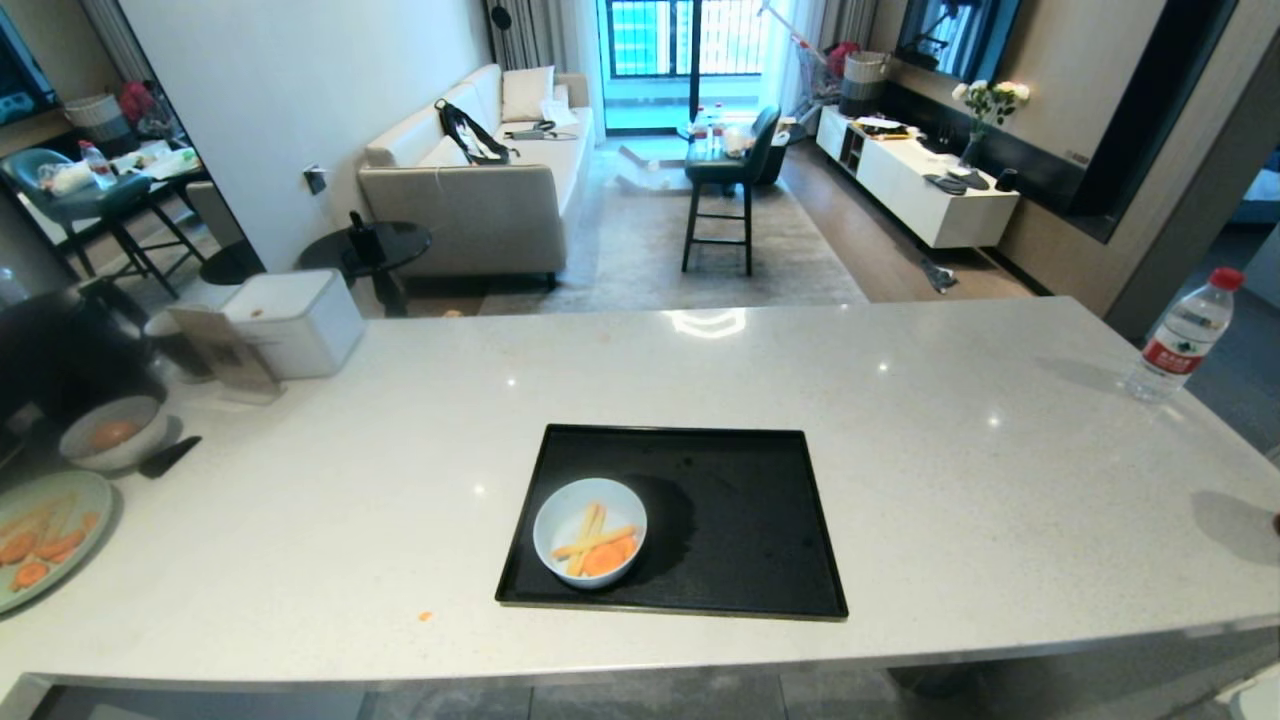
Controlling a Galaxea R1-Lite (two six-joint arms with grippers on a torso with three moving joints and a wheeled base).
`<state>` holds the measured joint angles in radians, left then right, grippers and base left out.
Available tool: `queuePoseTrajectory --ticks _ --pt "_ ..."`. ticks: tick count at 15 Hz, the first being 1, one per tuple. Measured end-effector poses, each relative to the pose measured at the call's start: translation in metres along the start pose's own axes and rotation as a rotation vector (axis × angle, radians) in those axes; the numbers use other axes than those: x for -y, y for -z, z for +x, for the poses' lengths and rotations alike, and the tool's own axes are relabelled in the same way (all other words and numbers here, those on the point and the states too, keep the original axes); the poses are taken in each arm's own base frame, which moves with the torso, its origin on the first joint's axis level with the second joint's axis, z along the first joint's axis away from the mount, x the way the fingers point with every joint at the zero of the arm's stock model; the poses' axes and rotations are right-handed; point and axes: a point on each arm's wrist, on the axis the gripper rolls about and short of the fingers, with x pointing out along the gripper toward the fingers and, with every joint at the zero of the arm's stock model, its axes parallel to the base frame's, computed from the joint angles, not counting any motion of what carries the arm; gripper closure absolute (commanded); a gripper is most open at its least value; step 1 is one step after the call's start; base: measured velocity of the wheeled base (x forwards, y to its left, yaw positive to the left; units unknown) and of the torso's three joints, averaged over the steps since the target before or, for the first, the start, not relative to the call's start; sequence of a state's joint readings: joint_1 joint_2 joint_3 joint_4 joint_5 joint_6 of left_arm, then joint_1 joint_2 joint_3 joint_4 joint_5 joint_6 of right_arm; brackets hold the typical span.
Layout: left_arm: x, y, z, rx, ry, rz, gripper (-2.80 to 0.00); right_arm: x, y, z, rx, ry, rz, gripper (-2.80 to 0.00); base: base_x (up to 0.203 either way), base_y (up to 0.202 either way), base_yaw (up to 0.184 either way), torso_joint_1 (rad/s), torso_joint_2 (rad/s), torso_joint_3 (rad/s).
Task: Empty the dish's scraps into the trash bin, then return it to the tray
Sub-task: Pick up the bowl with leftover food
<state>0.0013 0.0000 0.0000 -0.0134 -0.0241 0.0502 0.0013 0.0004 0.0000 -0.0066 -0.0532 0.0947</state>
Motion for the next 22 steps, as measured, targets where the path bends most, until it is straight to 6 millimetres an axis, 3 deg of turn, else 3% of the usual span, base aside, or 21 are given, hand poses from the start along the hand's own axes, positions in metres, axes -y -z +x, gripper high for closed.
queuePoseTrajectory --ticks 3,7,12,15,19,22 --pt "0.0 0.0 0.0 -0.001 -0.019 -0.05 0.0 0.0 0.0 0.0 0.001 0.0 0.0 0.0 0.0 0.0 0.0 0.0 0.0 0.0" --pt "-0.001 -0.015 -0.003 0.04 -0.023 -0.047 0.0 0.0 0.0 0.0 0.0 0.0 0.0 0.0 0.0 0.0 0.0 0.0 0.0 0.0" --pt "-0.003 -0.059 0.001 0.041 0.005 0.02 0.0 0.0 0.0 0.0 0.0 0.0 0.0 0.0 0.0 0.0 0.0 0.0 0.0 0.0" --pt "-0.004 -0.088 0.015 -0.003 0.021 0.06 0.0 0.0 0.0 0.0 0.0 0.0 0.0 0.0 0.0 0.0 0.0 0.0 0.0 0.0" --pt "-0.007 -0.137 0.048 -0.052 0.045 0.166 0.0 0.0 0.0 0.0 0.0 0.0 0.0 0.0 0.0 0.0 0.0 0.0 0.0 0.0" --pt "-0.007 -0.153 0.067 -0.082 0.078 0.208 0.0 0.0 0.0 0.0 0.0 0.0 0.0 0.0 0.0 0.0 0.0 0.0 0.0 0.0"
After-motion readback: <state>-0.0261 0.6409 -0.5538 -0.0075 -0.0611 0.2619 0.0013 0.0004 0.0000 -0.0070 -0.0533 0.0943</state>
